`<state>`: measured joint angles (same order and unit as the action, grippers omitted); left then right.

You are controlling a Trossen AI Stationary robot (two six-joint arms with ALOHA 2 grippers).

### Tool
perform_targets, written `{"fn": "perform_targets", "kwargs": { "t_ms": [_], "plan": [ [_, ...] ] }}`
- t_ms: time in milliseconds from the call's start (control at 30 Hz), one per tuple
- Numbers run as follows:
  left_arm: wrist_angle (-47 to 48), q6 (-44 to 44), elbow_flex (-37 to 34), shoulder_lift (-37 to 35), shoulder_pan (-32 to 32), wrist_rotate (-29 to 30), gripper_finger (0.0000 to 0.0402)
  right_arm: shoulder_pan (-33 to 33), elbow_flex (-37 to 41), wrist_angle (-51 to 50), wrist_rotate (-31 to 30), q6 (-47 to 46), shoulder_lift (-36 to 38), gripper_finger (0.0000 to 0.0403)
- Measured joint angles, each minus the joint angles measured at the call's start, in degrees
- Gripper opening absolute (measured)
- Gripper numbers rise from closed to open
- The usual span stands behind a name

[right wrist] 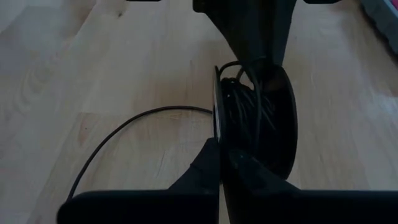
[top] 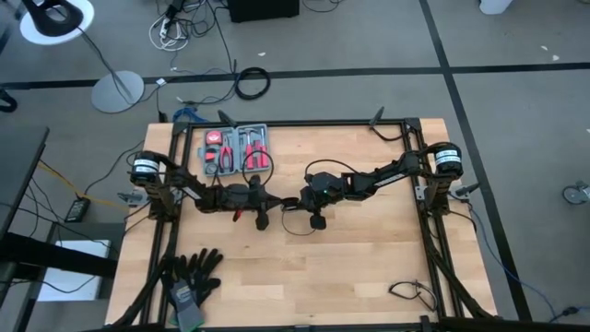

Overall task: Coil cords
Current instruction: Coil the black wire onto the spool

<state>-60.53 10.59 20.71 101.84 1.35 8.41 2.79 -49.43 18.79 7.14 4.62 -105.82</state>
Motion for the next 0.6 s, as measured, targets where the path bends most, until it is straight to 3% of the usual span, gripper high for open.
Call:
{"fn": "perform_targets", "kwargs": {
  "t_ms": [233, 600],
  "plan": [
    [1.3, -2.8, 1.8, 0.1, 1.1, -2.4, 0.0012, 0.0, 0.2, 1.1, 0.6, -0.2, -0.1, 0.0001],
    [3.2, -2.9, 3.0, 0.1, 1.2, -4.7, 0.0011, 0.2, 0.2, 0.3, 0.7, 1.3, 0.0, 0.0001]
  ]
}}
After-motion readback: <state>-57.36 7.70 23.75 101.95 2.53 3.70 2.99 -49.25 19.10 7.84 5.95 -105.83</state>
